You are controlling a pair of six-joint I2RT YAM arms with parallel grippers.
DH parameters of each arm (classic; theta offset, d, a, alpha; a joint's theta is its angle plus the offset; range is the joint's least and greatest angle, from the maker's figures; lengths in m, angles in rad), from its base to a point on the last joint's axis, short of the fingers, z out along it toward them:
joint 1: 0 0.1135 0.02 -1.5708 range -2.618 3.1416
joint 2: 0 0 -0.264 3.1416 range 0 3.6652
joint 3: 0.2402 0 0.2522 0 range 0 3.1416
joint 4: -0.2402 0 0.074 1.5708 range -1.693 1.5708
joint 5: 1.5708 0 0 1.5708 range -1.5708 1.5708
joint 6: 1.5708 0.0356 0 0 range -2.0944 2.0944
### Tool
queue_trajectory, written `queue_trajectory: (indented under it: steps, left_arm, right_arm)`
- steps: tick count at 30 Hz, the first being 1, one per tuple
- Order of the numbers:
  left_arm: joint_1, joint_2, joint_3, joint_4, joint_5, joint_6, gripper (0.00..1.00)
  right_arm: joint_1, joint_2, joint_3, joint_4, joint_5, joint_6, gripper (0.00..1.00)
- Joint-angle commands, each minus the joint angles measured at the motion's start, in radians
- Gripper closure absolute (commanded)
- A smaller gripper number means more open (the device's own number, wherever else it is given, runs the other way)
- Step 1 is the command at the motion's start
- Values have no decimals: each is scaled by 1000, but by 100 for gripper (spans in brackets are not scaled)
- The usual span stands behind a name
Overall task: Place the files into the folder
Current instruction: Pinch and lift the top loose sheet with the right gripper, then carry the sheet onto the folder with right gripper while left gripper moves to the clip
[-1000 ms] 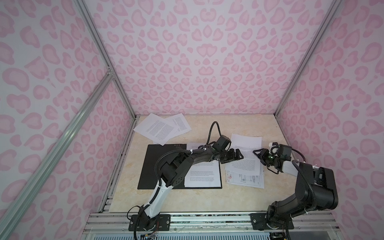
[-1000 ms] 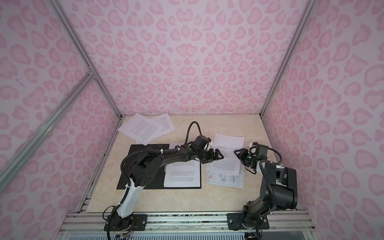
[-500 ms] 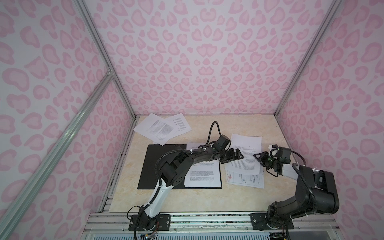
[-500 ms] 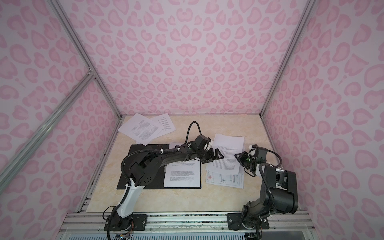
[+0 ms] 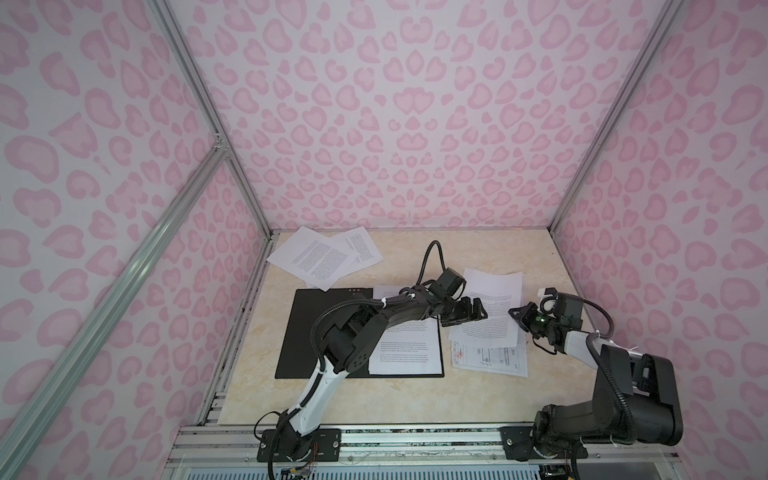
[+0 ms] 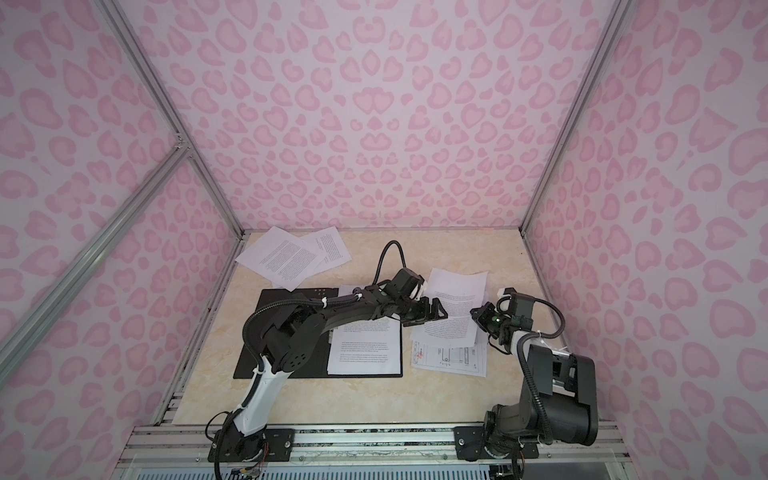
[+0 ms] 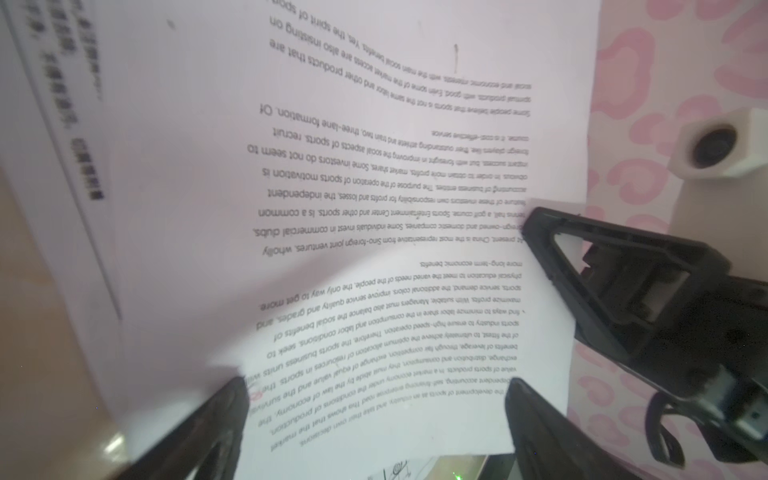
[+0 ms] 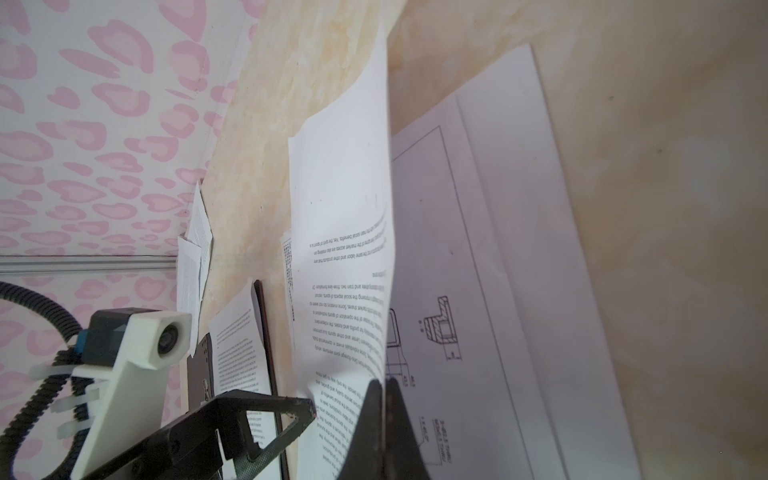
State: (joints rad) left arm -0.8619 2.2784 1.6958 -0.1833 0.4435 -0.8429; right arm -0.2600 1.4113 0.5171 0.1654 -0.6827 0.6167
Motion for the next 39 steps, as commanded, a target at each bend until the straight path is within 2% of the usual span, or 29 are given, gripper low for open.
queue_trajectory:
  steps: [1, 7, 10, 13, 18, 21, 26, 29, 33, 39]
  left_arm:
    - [-3, -57, 85, -69, 57, 83, 2]
    - [-10, -175, 243, -74, 162, 101, 2]
    - [2, -288, 200, -114, 101, 108, 2]
    - [33, -445, 67, -186, 18, 138, 2]
    - [115, -802, -303, -247, -126, 174, 2]
    - [212, -997, -509, -284, -135, 170, 2]
    - [394, -1210, -721, -358, -90, 186, 2]
    - [489, -1262, -814, -369, -58, 192, 2]
    - [610, -1271, -921, -347, -19, 191, 2]
    - [757, -1187, -1023, -279, -12, 192, 3]
  right_arm:
    - [5, -46, 17, -59, 31, -19, 100]
    - [18, -157, 89, -182, 73, -42, 100]
    - [74, -187, 166, -295, 127, -87, 100]
    - [159, -222, 233, -368, 182, -121, 100]
    - [282, -248, 344, -425, 218, -115, 100]
    - [393, -235, 434, -461, 264, -109, 100]
    - [599, -149, 544, -417, 295, -38, 100]
    - [714, -85, 580, -340, 299, 14, 100]
    - [801, 1, 595, -202, 224, 106, 100]
    - [815, 25, 556, -105, 180, 147, 100]
